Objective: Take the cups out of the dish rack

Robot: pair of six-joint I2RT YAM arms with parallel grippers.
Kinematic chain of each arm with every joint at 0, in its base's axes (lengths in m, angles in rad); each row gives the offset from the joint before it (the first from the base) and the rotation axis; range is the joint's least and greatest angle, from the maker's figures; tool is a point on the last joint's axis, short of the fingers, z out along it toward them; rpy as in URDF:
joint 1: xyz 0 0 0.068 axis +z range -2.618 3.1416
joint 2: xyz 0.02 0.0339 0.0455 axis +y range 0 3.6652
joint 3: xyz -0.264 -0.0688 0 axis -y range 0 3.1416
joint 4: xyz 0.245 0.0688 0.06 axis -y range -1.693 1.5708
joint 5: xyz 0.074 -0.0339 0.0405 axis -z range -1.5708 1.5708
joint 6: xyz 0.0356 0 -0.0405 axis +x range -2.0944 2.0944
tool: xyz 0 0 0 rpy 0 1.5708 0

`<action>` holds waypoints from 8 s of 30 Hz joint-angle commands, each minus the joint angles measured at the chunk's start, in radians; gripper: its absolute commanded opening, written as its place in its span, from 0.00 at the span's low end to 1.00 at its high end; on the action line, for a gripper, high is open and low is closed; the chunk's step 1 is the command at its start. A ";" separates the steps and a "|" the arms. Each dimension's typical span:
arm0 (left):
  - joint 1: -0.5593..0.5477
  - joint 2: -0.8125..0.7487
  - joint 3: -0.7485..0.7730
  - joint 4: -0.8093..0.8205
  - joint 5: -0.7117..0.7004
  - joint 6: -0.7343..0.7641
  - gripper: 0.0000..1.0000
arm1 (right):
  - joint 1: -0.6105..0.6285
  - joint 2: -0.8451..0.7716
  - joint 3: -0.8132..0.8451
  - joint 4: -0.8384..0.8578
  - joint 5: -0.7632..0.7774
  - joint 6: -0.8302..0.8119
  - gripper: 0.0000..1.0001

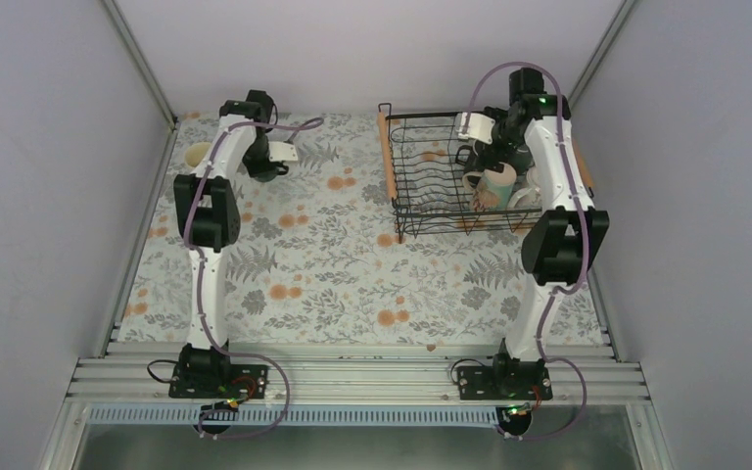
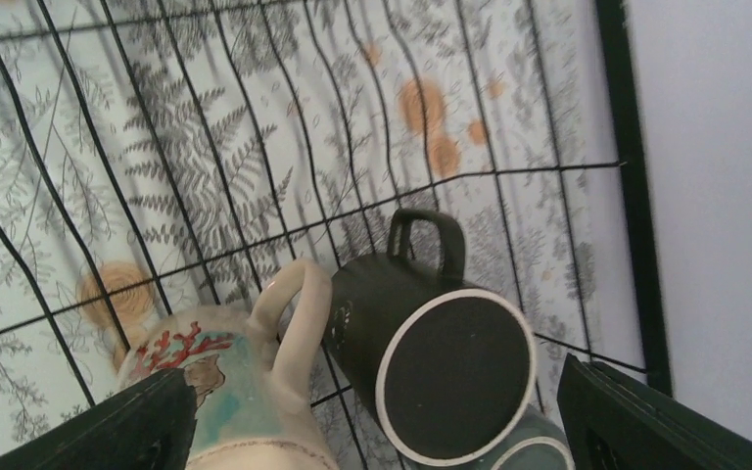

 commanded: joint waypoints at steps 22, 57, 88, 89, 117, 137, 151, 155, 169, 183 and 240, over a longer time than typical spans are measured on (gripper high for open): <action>-0.011 0.088 0.154 -0.042 -0.078 -0.006 0.35 | 0.153 0.279 0.203 0.079 0.290 -0.028 0.88; -0.104 -0.126 0.147 -0.102 0.029 -0.021 0.76 | 0.176 0.494 0.262 0.242 0.662 -0.011 0.69; -0.216 -0.273 0.218 -0.031 0.125 -0.137 0.80 | 0.220 0.253 0.192 0.208 0.459 0.032 0.04; -0.220 -0.284 0.217 -0.012 0.145 -0.151 0.81 | 0.220 0.242 0.191 0.206 0.454 0.032 0.04; -0.306 -0.324 -0.038 0.605 1.086 -0.619 0.96 | 0.164 -0.123 0.193 0.199 -0.272 0.401 0.04; -0.359 -0.088 0.151 0.625 1.288 -0.733 0.86 | 0.160 -0.156 0.163 0.290 -0.385 0.499 0.04; -0.389 -0.075 0.167 0.717 1.385 -0.867 0.47 | 0.159 -0.117 0.143 0.344 -0.404 0.520 0.04; -0.388 -0.069 0.171 0.753 1.401 -0.917 0.41 | 0.161 -0.113 0.144 0.352 -0.435 0.540 0.04; -0.396 -0.072 0.186 0.761 1.405 -0.931 0.03 | 0.168 -0.108 0.133 0.370 -0.470 0.569 0.03; -0.387 -0.162 0.182 0.597 1.110 -0.727 0.02 | 0.171 -0.195 -0.032 0.407 -0.335 0.519 0.56; 0.269 -0.703 -0.840 0.045 -0.125 0.150 0.03 | 0.112 0.253 0.233 -0.150 0.205 0.193 0.84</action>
